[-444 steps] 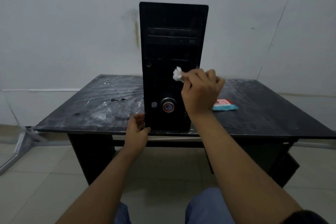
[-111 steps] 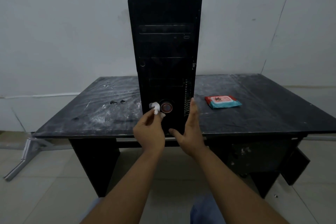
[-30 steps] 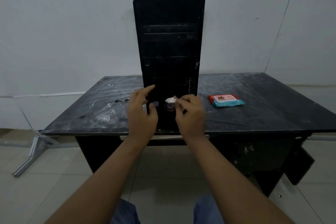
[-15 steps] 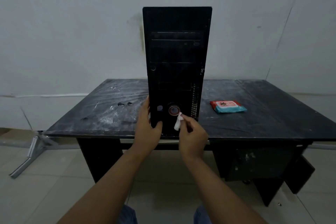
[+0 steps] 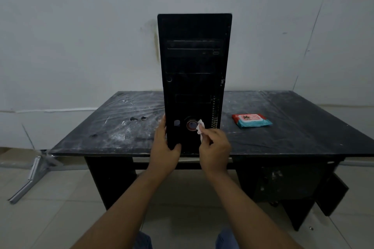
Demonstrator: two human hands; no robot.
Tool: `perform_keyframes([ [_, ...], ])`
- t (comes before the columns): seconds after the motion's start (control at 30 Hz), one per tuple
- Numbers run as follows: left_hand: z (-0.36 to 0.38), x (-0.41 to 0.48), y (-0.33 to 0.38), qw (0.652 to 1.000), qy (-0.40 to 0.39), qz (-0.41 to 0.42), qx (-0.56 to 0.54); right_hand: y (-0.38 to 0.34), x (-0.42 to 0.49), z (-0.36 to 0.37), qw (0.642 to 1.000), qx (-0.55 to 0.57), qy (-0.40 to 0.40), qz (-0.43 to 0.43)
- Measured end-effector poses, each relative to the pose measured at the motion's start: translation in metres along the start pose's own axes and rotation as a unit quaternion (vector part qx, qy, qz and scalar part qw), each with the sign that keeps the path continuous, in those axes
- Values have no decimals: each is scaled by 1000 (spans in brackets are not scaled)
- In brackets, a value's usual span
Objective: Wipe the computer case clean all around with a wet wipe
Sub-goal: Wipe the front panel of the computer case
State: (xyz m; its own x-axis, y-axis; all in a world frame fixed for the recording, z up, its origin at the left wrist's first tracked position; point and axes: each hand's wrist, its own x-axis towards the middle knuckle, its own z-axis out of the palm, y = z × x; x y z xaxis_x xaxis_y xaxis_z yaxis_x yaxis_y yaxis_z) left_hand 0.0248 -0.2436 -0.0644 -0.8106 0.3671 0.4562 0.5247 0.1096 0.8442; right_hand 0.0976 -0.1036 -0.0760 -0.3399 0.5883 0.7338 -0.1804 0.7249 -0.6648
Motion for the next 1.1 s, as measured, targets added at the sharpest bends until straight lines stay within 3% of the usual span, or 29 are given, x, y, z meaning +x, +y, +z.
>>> perform_keyframes([
  [0.2, 4, -1, 1, 1000, 12, -11, 2, -16, 42, -11, 998, -35, 53, -29],
  [0.33, 5, -1, 2, 1000, 15, -15, 14, -2, 26, -3, 992, -87, 3, -96],
  [0.5, 6, -5, 7, 999, 10, -23, 42, 24, -10, -13, 998, -44, -44, -5],
  [0.6, 10, -8, 10, 997, 16, -19, 74, 12, 4, -22, 1000, -27, -1, 12],
  [0.67, 11, -7, 12, 997, 19, -17, 78, 4, 25, -26, 999, -26, 37, 16],
  [0.8, 12, -8, 11, 997, 20, -18, 72, 13, 31, -27, 998, -45, 19, -29],
  [1.1, 17, -9, 11, 998, 27, -31, 56, 17, 18, -33, 999, 7, 35, 17],
])
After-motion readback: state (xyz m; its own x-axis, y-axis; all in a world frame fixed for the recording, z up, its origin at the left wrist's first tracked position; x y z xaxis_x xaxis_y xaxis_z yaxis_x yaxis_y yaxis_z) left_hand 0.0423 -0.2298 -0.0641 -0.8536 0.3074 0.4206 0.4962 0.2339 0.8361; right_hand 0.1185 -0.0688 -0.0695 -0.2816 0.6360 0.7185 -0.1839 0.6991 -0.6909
